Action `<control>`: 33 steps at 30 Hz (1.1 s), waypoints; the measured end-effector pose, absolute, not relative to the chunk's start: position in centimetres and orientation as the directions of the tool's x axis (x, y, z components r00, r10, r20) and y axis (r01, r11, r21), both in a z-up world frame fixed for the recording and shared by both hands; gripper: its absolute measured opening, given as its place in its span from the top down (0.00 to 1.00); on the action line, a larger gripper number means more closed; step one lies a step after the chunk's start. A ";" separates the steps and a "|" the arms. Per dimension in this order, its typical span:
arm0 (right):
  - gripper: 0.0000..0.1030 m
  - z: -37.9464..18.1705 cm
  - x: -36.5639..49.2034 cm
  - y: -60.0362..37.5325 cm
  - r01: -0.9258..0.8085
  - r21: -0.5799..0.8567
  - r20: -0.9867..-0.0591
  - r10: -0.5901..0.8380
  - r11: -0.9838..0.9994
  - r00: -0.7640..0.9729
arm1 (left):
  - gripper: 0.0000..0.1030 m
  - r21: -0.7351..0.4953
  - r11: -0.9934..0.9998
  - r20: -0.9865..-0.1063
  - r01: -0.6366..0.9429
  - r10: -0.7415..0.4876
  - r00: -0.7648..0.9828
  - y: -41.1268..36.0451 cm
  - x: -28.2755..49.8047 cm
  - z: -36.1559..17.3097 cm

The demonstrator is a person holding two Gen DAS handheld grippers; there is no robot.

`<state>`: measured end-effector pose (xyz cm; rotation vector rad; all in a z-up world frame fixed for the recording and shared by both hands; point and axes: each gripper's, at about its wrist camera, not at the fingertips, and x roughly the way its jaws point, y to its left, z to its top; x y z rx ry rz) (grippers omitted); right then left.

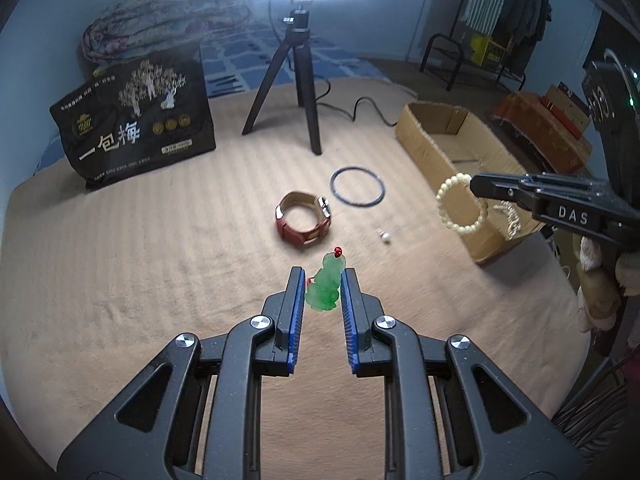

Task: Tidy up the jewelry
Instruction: 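Carry the jade pendant with left tool while right tool carries the bracelet to the box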

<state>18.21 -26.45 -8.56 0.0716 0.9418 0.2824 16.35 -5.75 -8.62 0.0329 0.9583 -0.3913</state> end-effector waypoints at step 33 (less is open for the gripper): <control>0.95 -5.5 15.7 -38.6 -0.034 0.159 -0.730 0.140 0.987 0.669 | 0.84 -0.241 0.859 -0.690 0.452 -0.480 0.542 -18.3 18.9 -2.6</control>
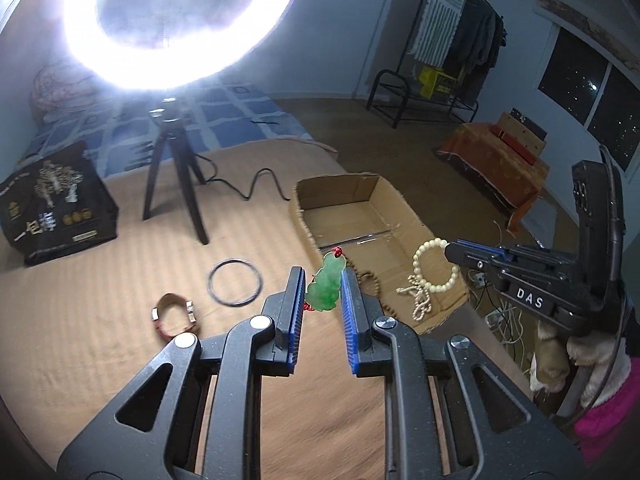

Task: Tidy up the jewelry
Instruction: 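Carry the jade pendant with left tool while right tool carries the bracelet to the box, then lower the pendant into the box and open left tool while right tool releases the bracelet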

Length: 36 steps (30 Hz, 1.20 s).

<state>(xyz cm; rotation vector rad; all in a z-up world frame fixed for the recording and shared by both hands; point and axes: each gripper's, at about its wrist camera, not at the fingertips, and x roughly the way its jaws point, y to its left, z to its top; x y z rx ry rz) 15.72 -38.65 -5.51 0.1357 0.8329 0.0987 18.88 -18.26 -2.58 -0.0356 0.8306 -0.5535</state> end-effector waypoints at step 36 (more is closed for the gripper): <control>0.94 -9.8 15.9 -43.5 0.052 0.135 -0.797 0.078 0.989 0.599 | 0.84 -0.264 0.839 -0.747 0.476 -0.490 0.450 -28.9 21.8 -7.4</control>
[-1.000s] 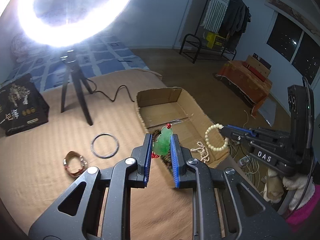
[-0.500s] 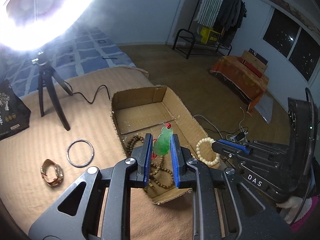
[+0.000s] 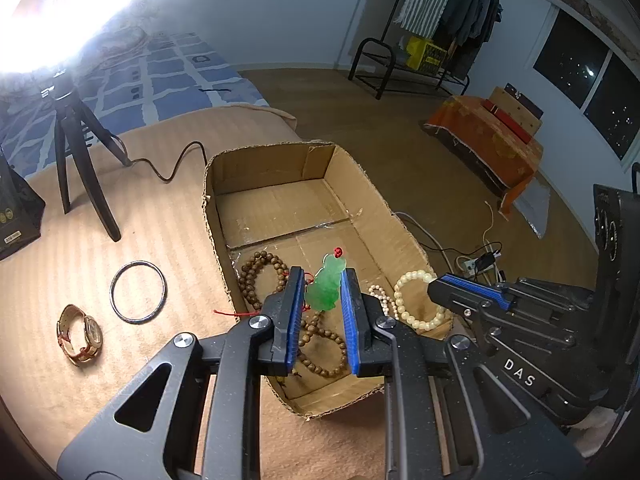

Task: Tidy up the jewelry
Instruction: 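Lower the pendant into the box and open left tool while right tool releases the bracelet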

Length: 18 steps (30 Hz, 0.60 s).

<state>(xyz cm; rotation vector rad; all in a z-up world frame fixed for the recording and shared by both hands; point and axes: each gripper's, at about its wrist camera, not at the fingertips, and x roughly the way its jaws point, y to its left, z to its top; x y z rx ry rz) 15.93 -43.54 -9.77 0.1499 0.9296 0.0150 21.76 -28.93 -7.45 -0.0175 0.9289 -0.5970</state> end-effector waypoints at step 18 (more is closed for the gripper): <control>0.50 -9.3 15.5 -43.4 0.069 0.122 -0.782 0.053 0.990 0.620 | 0.66 -0.245 0.863 -0.757 0.443 -0.455 0.469 -27.5 21.8 -7.2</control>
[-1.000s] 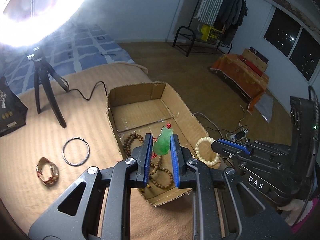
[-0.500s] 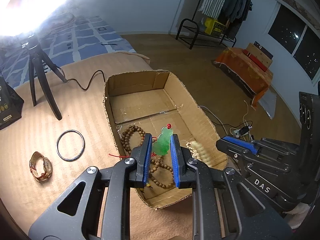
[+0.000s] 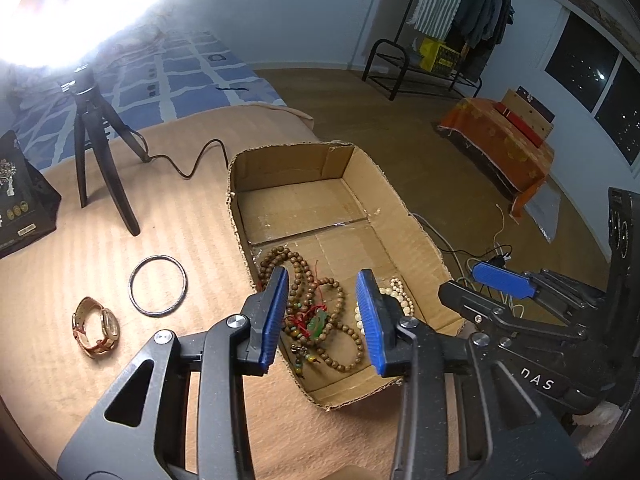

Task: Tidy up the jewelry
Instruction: 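Lower the pendant into the box and open left tool while right tool releases the bracelet, then move left tool to the red-strap watch while right tool approaches a white pearl earring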

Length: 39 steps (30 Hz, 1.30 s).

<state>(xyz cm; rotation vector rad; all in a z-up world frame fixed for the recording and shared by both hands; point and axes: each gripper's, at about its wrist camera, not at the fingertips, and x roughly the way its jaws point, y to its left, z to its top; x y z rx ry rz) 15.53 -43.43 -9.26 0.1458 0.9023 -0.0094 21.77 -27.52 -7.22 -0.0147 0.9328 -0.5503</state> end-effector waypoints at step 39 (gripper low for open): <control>0.25 -6.5 16.9 -32.4 -0.136 0.147 -0.708 0.200 0.980 0.677 | 0.66 -0.171 0.947 -0.777 0.273 -0.300 0.554 -9.5 22.2 -7.6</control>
